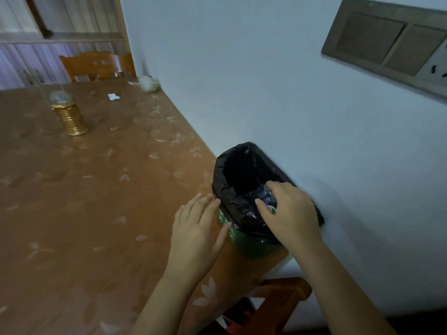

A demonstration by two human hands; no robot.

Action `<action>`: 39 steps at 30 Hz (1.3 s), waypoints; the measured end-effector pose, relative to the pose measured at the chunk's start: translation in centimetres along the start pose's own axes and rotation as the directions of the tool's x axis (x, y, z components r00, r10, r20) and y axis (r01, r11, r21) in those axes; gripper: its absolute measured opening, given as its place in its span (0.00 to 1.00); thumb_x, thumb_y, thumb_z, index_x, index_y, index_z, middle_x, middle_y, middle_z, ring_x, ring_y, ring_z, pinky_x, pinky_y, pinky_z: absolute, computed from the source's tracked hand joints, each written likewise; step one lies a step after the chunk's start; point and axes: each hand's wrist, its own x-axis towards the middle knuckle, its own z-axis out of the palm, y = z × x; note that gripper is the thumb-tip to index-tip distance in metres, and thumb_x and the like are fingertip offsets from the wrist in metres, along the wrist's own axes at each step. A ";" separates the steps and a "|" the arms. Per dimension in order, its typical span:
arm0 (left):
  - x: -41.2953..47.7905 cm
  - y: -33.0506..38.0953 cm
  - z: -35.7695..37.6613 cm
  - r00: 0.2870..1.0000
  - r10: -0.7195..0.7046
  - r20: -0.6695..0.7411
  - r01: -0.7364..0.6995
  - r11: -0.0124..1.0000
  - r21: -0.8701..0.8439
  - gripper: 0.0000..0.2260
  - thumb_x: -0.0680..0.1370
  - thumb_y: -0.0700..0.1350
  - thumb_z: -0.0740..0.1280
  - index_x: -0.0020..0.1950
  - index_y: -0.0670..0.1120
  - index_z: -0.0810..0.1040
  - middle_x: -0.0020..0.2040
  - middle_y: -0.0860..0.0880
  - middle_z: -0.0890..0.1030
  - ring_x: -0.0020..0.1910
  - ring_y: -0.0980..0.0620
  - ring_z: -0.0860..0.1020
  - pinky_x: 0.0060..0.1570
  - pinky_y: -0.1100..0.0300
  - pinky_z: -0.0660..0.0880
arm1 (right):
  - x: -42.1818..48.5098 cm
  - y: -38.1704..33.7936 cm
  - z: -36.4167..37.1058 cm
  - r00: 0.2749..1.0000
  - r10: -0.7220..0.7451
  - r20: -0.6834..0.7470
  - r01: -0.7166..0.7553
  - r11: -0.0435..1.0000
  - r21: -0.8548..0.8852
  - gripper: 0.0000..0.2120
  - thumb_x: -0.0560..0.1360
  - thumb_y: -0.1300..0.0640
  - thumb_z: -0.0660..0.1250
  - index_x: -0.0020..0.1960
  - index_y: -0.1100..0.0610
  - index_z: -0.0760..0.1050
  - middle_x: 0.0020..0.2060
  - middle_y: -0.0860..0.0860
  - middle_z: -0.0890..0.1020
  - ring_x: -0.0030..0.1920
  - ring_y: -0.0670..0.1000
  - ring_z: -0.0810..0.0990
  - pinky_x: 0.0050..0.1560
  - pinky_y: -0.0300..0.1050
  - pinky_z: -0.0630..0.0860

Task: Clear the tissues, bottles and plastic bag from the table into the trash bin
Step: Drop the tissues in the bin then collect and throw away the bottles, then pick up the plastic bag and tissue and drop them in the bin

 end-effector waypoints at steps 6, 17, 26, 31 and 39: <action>-1.8 0.8 -0.4 1.000 0.029 0.007 -0.029 0.999 0.017 0.21 0.74 0.54 0.58 0.60 0.43 0.76 0.59 0.44 0.78 0.63 0.43 0.73 0.57 0.41 0.72 | -4.4 -1.5 -0.7 0.999 -0.010 -0.048 0.012 0.999 0.049 0.18 0.70 0.53 0.69 0.57 0.61 0.76 0.50 0.58 0.82 0.51 0.59 0.79 0.53 0.64 0.74; -8.6 3.2 -4.4 0.997 -0.064 -0.040 0.069 0.988 0.136 0.20 0.74 0.54 0.58 0.59 0.43 0.77 0.58 0.44 0.80 0.61 0.43 0.75 0.57 0.43 0.71 | -11.0 -4.8 -2.5 0.990 -0.139 -0.025 0.141 0.970 0.196 0.19 0.72 0.48 0.60 0.56 0.59 0.77 0.51 0.54 0.81 0.54 0.55 0.78 0.55 0.62 0.73; -18.4 5.5 -7.8 0.973 -0.198 -0.123 0.222 0.946 0.238 0.20 0.73 0.53 0.58 0.56 0.43 0.79 0.56 0.44 0.81 0.59 0.42 0.77 0.55 0.42 0.72 | -18.4 -6.8 -3.3 0.954 -0.297 0.035 0.273 0.913 0.305 0.21 0.72 0.48 0.57 0.58 0.58 0.76 0.53 0.54 0.80 0.56 0.55 0.77 0.57 0.61 0.72; -23.3 5.5 -10.2 0.943 -0.288 -0.165 0.324 0.908 0.267 0.19 0.73 0.52 0.58 0.55 0.43 0.79 0.55 0.44 0.81 0.59 0.42 0.76 0.56 0.42 0.71 | -21.6 -9.9 -3.9 0.917 -0.395 0.048 0.359 0.874 0.328 0.18 0.70 0.51 0.64 0.57 0.58 0.77 0.53 0.55 0.81 0.56 0.56 0.77 0.58 0.62 0.70; -28.4 3.0 -16.6 0.876 -0.366 -0.314 0.456 0.841 0.291 0.19 0.72 0.52 0.59 0.56 0.43 0.79 0.55 0.43 0.81 0.59 0.42 0.77 0.57 0.42 0.70 | -23.9 -17.5 -5.0 0.843 -0.537 -0.008 0.498 0.775 0.389 0.17 0.70 0.52 0.64 0.56 0.58 0.77 0.53 0.55 0.81 0.55 0.56 0.78 0.57 0.60 0.72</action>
